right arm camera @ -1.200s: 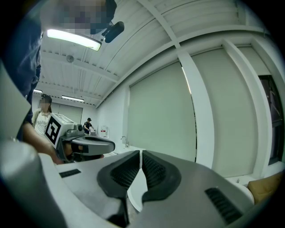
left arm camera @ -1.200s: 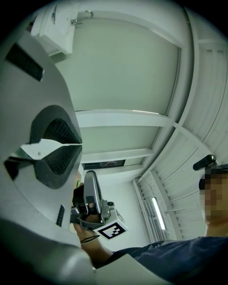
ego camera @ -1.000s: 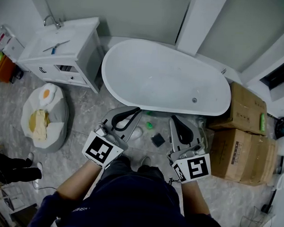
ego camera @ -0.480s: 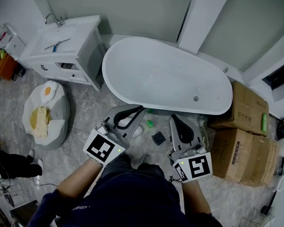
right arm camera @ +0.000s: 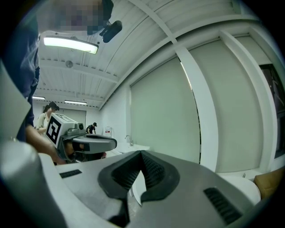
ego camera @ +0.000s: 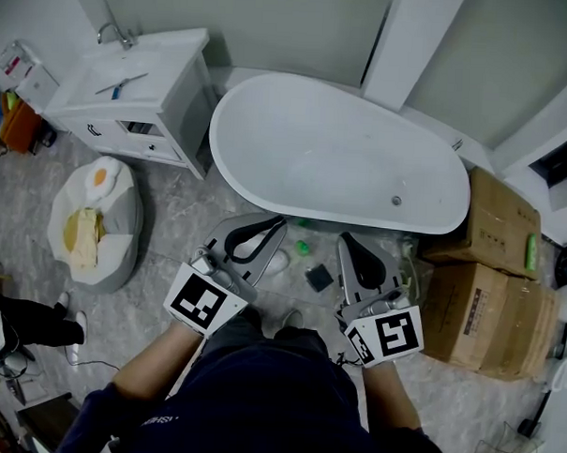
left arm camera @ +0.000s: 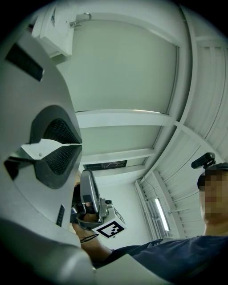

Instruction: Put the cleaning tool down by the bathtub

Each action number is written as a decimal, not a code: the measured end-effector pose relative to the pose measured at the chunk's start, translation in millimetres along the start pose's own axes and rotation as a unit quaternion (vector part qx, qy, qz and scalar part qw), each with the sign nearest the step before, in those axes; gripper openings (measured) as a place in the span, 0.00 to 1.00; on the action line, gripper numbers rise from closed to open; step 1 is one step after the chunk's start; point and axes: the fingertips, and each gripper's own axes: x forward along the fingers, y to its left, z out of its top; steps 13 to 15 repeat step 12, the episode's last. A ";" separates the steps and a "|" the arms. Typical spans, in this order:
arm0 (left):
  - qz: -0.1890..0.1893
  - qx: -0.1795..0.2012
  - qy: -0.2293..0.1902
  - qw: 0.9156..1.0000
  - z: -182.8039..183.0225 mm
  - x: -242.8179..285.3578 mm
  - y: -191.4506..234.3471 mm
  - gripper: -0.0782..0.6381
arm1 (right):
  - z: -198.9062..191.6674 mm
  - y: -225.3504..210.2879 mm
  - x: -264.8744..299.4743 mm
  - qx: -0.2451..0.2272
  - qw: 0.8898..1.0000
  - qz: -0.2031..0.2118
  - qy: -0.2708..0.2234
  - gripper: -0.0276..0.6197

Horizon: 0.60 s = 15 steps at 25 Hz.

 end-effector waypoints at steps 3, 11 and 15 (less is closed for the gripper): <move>0.006 -0.002 0.005 1.000 -4.1 -2.4 -0.9 0.16 | -3.8 0.1 -1.0 0.003 1.000 0.004 0.003 0.05; 0.020 -0.007 0.013 1.000 -13.8 -5.2 -5.4 0.16 | -9.3 -0.3 -3.6 0.006 1.000 0.015 0.005 0.05; 0.021 -0.007 0.013 1.000 -14.3 -5.0 -6.2 0.16 | -9.3 -0.5 -3.9 0.005 1.000 0.017 0.005 0.05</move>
